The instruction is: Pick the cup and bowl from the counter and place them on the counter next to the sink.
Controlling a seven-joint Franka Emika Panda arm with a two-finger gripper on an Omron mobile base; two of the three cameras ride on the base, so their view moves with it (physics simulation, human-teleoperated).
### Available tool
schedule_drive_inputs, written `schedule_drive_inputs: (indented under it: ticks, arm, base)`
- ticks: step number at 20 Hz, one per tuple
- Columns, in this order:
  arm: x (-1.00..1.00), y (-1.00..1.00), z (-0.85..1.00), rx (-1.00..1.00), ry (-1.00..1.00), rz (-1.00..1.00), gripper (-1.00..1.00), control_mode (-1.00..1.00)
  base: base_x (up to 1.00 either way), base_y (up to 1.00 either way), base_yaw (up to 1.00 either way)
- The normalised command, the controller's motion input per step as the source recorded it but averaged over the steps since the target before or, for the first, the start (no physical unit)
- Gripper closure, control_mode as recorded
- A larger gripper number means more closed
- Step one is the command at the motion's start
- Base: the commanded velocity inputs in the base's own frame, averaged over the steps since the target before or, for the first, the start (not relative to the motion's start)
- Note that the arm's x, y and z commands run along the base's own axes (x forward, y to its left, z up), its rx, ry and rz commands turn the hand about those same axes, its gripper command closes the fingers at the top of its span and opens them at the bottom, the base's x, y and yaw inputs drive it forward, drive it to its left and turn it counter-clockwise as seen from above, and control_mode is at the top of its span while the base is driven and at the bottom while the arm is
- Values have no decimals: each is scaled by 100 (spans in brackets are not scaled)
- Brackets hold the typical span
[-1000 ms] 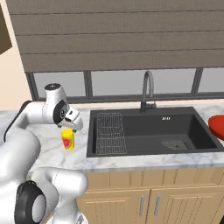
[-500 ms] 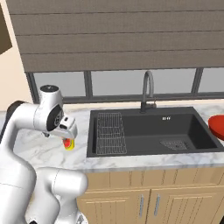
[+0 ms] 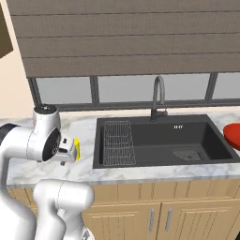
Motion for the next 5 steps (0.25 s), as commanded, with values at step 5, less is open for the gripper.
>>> schedule_drive_inputs:
  ticks: [5]
  arm:
    - [-2, 7, 0, 0, 0, 0, -100, -100]
  base:
    - [0, 0, 0]
